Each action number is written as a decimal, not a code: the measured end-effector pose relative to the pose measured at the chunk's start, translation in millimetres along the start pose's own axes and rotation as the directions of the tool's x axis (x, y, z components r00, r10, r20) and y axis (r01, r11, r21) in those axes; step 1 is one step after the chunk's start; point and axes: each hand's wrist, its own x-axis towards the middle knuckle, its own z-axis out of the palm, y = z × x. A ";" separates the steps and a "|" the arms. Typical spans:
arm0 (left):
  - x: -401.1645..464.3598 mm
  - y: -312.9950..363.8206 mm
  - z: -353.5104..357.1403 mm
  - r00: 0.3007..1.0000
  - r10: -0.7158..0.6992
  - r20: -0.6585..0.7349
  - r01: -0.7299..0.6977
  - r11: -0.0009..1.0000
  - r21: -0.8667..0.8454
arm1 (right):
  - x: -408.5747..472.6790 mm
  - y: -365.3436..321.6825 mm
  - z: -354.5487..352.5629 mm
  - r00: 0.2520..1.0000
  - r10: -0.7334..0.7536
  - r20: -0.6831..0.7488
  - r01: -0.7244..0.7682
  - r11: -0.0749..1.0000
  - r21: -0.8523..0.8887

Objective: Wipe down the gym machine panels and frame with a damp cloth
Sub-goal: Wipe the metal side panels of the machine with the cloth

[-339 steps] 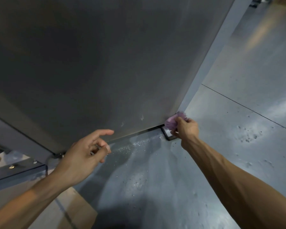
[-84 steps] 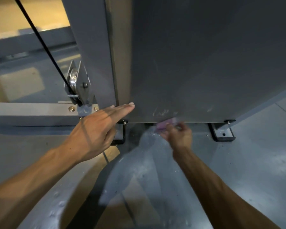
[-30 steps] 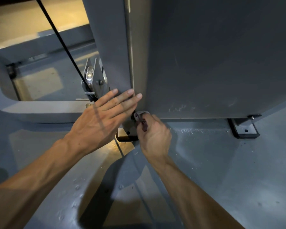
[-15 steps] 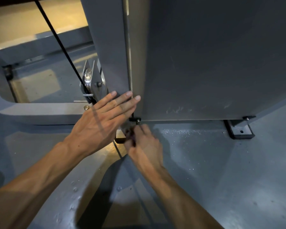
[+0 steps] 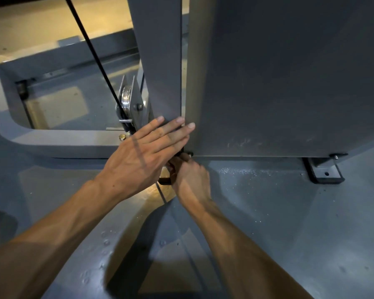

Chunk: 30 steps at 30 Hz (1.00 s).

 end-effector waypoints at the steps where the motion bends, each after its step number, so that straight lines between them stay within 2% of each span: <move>1: -0.2 0.3 0.7 1.000 -0.004 0.002 0.004 1.000 -0.003 | -1.9 -0.2 5.5 0.991 0.127 0.045 -0.133 0.980 0.151; 2: -0.5 0.6 1.3 1.000 -0.008 0.005 0.008 1.000 -0.004 | -4.9 -2.8 10.3 0.944 0.316 0.100 -0.328 0.852 0.408; 3: -0.9 0.5 1.9 1.000 -0.009 0.006 0.009 1.000 -0.004 | -7.8 -7.9 13.0 0.850 0.486 0.205 -0.482 0.556 0.677; 4: -1.2 0.4 2.6 1.000 -0.007 0.006 0.007 1.000 -0.002 | -10.0 -11.7 14.4 0.736 0.588 0.336 -0.519 0.172 0.837; 5: -1.1 0.2 2.8 1.000 -0.003 0.004 0.003 1.000 0.001 | -9.9 -13.6 15.2 0.642 0.611 0.463 -0.471 -0.163 0.867; 6: -0.9 0.4 2.9 1.000 -0.002 0.002 0.002 1.000 0.004 | -7.0 -12.7 15.7 0.589 0.587 0.556 -0.401 -0.386 0.831; 7: -0.4 0.8 2.8 1.000 -0.005 -0.002 0.005 1.000 0.002 | -1.4 -11.6 14.1 0.557 0.557 0.616 -0.341 -0.523 0.781; 8: 0.0 1.4 2.7 1.000 -0.011 -0.009 0.010 1.000 -0.005 | 5.3 -9.6 11.3 0.545 0.532 0.648 -0.302 -0.596 0.744; 11: 0.1 2.4 3.1 1.000 -0.022 -0.017 0.022 1.000 -0.016 | 16.7 -4.4 -0.5 0.564 0.500 0.657 -0.248 -0.656 0.712; 18: 0.0 4.5 4.6 0.999 -0.028 -0.022 0.027 0.999 -0.019 | 7.8 -5.0 -4.4 0.602 0.456 0.656 -0.274 -0.654 0.706; 22: -0.8 4.0 4.6 0.999 -0.030 -0.015 0.030 0.999 -0.017 | 11.4 -7.5 -10.9 0.598 0.484 0.639 -0.310 -0.596 0.741; 27: -1.8 3.1 5.7 1.000 -0.025 -0.013 0.025 1.000 -0.003 | -14.1 33.0 -14.4 0.568 0.632 0.527 -0.331 -0.411 0.849; 30: -1.4 5.4 6.1 0.999 -0.036 -0.020 0.036 0.999 -0.005 | -3.9 43.7 -25.8 0.585 0.641 0.497 -0.351 -0.352 0.868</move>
